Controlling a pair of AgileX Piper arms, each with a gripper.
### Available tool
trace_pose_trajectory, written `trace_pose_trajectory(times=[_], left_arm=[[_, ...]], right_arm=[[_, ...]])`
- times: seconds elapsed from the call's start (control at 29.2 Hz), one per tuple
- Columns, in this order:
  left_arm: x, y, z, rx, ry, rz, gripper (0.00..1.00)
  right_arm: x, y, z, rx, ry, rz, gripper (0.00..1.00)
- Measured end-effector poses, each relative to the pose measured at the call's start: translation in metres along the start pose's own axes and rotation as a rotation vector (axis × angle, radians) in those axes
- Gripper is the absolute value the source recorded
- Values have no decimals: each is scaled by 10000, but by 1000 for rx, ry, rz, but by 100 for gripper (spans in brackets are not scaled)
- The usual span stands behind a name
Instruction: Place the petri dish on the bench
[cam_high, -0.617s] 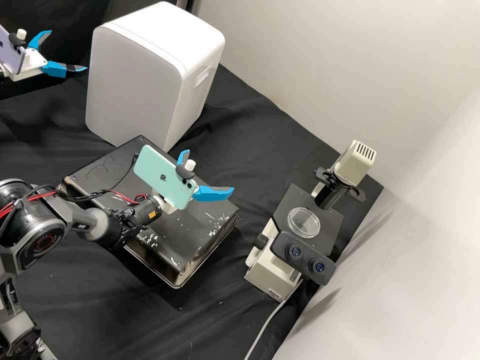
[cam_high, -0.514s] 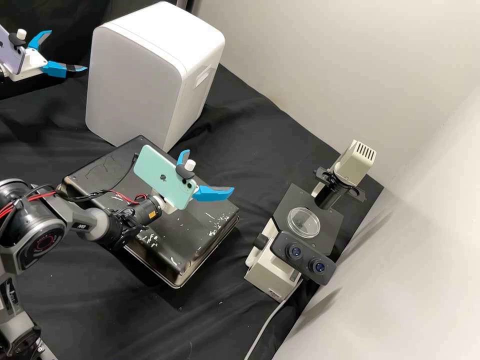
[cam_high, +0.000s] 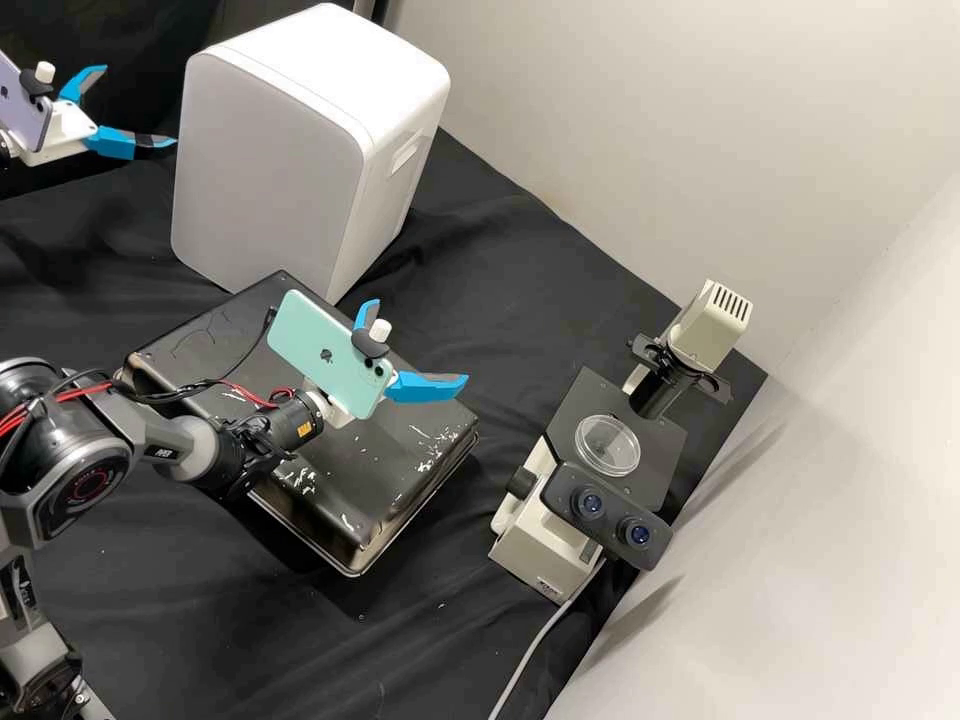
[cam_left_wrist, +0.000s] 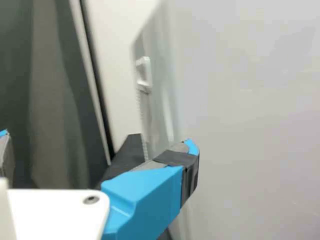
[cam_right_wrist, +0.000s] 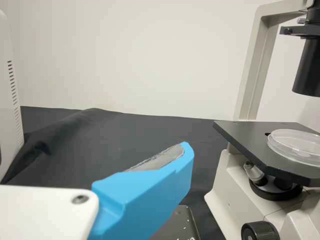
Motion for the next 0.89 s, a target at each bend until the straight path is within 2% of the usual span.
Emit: trace_pose_trajectory(times=[0.41,0.55,0.69,0.89], left_arm=[[-249,-98,404,8,-154,-49,100],[-328,-166,528,10,-204,-77,100],[-415,-246,600,25,-250,-107,100],[-520,-326,652,45,-300,-116,100]], right_arm=[[0,0,0,0,0,0,100],[0,0,0,0,0,0,100],[0,0,0,0,0,0,100],[0,0,0,0,0,0,100]])
